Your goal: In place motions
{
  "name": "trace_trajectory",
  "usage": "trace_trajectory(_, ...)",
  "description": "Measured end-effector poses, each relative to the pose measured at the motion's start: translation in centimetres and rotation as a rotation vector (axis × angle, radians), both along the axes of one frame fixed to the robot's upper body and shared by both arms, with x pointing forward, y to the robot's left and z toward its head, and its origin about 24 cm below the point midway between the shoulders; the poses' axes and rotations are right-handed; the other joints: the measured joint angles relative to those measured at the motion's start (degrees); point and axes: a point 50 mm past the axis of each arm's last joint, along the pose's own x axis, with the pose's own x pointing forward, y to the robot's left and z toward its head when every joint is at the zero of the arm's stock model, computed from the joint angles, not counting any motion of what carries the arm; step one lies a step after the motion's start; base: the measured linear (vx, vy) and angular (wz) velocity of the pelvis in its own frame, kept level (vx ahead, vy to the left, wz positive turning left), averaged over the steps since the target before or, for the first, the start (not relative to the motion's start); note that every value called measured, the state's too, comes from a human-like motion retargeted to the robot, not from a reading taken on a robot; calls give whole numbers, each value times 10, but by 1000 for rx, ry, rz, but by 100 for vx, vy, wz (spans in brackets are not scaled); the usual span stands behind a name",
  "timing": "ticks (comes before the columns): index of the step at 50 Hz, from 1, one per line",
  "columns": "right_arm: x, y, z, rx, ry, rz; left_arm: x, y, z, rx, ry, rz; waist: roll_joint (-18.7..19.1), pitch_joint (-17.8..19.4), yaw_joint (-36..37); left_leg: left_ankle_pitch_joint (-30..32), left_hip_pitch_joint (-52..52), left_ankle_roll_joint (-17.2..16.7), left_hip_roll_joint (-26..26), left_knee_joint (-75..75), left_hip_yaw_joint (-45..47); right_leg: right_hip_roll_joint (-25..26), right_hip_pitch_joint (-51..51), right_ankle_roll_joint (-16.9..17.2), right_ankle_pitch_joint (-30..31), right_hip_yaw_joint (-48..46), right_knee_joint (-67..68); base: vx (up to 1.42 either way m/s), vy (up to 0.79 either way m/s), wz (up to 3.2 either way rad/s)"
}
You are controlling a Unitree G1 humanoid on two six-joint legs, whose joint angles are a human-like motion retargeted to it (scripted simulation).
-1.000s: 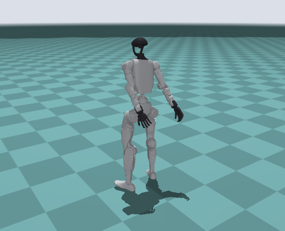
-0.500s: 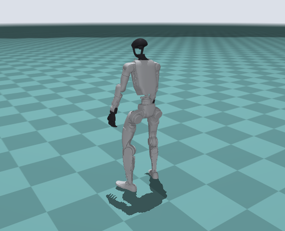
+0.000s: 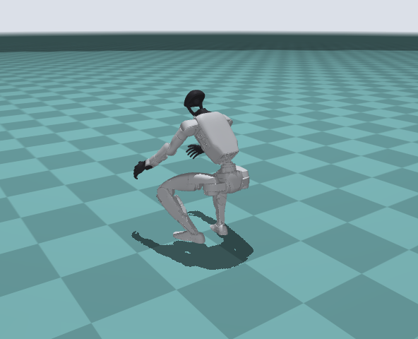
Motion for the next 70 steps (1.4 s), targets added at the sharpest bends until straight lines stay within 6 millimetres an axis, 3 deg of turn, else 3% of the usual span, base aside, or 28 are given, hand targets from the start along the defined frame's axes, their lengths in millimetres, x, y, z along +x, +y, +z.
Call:
trace_trajectory(5, 5, 3, -53, -81, 143, -31, -11, 16, -36, 99, -3, 84, -4, 0, -1, -31, 0, 37, 16, 78, -12, 3, -2, -38, -21, -14, 78, 7, 3, -25)
trace_trajectory(8, 5, 4, -70, -136, 167, -62, -17, 26, -45, 102, -14, 142, -7, 0, -4, -34, 0, 43, 15, 83, -16, 8, -2, -37, -17, -13, 80, 3, 0, -19)
trace_trajectory(11, 4, 2, -66, -186, 139, -90, -20, 33, -41, 89, -43, 160, -7, 0, -7, -27, 0, 43, 14, 52, -8, 15, -2, -24, -2, -9, 44, 0, 0, 0)
trace_trajectory(16, 1, -20, -24, -118, 41, -167, -23, 42, -2, 97, -134, 174, 7, -4, -8, 11, 6, 21, 6, -72, 18, 26, 8, 14, 44, -7, -90, -5, 2, 3)
trace_trajectory(18, -1, -30, -21, -64, 58, -160, -25, 46, 7, 114, -140, 161, 12, -13, -6, 30, 29, 1, 3, -138, 29, 33, 30, 36, 66, -2, -161, 0, 0, 0)
trace_trajectory(20, -3, -40, -44, -45, 141, -138, -28, 51, -11, 113, -77, 143, 19, -19, 1, 42, 82, -27, 4, -204, 33, 46, 90, 59, 85, 1, -238, 5, 2, -15)
trace_trajectory(21, -5, -43, -67, -47, 205, -125, -29, 52, -30, 94, -17, 128, 23, -20, 6, 46, 118, -42, 7, -238, 33, 56, 131, 69, 95, 2, -280, 15, 5, -36)
trace_trajectory(25, -32, -58, -183, -7, 536, -135, -48, 55, -127, -32, 286, 26, 44, -25, 10, 75, 286, -86, 7, -396, 47, 87, 309, 99, 140, -3, -465, 22, 6, -10)
trace_trajectory(27, -64, -66, -251, 23, 747, -176, -67, 42, -192, -163, 486, -27, 51, -35, 4, 107, 374, -98, -12, -496, 69, 90, 395, 107, 172, -6, -572, 20, 6, 35)
trace_trajectory(29, -111, -76, -315, 52, 991, -237, -98, 19, -258, -310, 683, -79, 55, -50, 1, 148, 457, -104, -39, -608, 94, 88, 477, 113, 211, -11, -685, 15, 4, 44)
trace_trajectory(32, -206, -87, -391, 86, 1378, -354, -167, -22, -344, -536, 978, -118, 52, -73, 2, 215, 578, -106, -89, -781, 129, 72, 593, 123, 268, -30, -842, 23, 1, 35)
trace_trajectory(34, -278, -87, -424, 107, 1619, -439, -227, -41, -385, -650, 1172, -116, 50, -90, 4, 254, 651, -109, -118, -884, 143, 62, 663, 128, 297, -62, -924, 29, -2, 29)
trace_trajectory(37, -383, -67, -449, 178, 1914, -561, -324, -58, -420, -750, 1445, -23, 50, -117, -7, 293, 742, -117, -152, -1001, 141, 64, 751, 129, 325, -99, -1017, 42, -2, 52)
trace_trajectory(40, -473, -45, -451, 308, 2128, -667, -415, -70, -428, -807, 1658, 160, 51, -157, -39, 299, 777, -102, -177, -1048, 124, 75, 815, 128, 340, -144, -1085, 49, 3, 69)
trace_trajectory(42, -512, -42, -444, 412, 2215, -755, -458, -78, -425, -875, 1745, 261, 47, -176, -59, 291, 782, -99, -188, -1045, 119, 69, 832, 135, 334, -168, -1092, 41, 9, 35)
trace_trajectory(45, -534, -39, -438, 581, 2232, -870, -482, -86, -422, -982, 1790, 356, 38, -175, -50, 282, 782, -99, -188, -1023, 129, 53, 812, 134, 325, -135, -1062, 8, 7, -26)
trace_trajectory(48, -517, -48, -441, 595, 2145, -901, -475, -86, -424, -1060, 1698, 423, 29, -166, -31, 278, 802, -98, -182, -1030, 161, 49, 793, 132, 317, -129, -1030, -8, 3, -87)
trace_trajectory(52, -443, -61, -451, 481, 1980, -722, -439, -78, -428, -1058, 1572, 411, 35, -174, -47, 272, 782, -103, -166, -1025, 176, 54, 734, 124, 289, -106, -965, -13, 3, -39)
trace_trajectory(55, -367, -53, -454, 435, 1815, -477, -382, -56, -426, -974, 1475, 304, 37, -156, -78, 261, 734, -103, -151, -973, 148, 52, 701, 122, 262, -100, -913, -26, -5, 53)
trace_trajectory(58, -297, -44, -444, 410, 1621, -312, -310, -37, -413, -820, 1377, 144, 35, -160, -68, 237, 667, -108, -141, -899, 131, 40, 644, 120, 227, -91, -848, -25, -6, 36)
trace_trajectory(61, -234, -42, -420, 364, 1438, -217, -235, -31, -386, -650, 1262, -49, 29, -177, -30, 200, 583, -108, -127, -800, 127, 21, 559, 121, 192, -67, -758, -20, -9, 5)
trace_trajectory(65, -147, -32, -367, 246, 1212, -87, -147, -30, -332, -479, 1050, -213, 24, -183, -19, 137, 456, -104, -103, -639, 109, 14, 438, 126, 148, -27, -625, -23, -10, 14)
trace_trajectory(70, -71, -7, -293, 140, 961, 39, -81, -19, -261, -337, 828, -264, 28, -190, -19, 81, 302, -92, -75, -440, 65, 36, 303, 122, 91, 4, -461, -12, -2, -23)
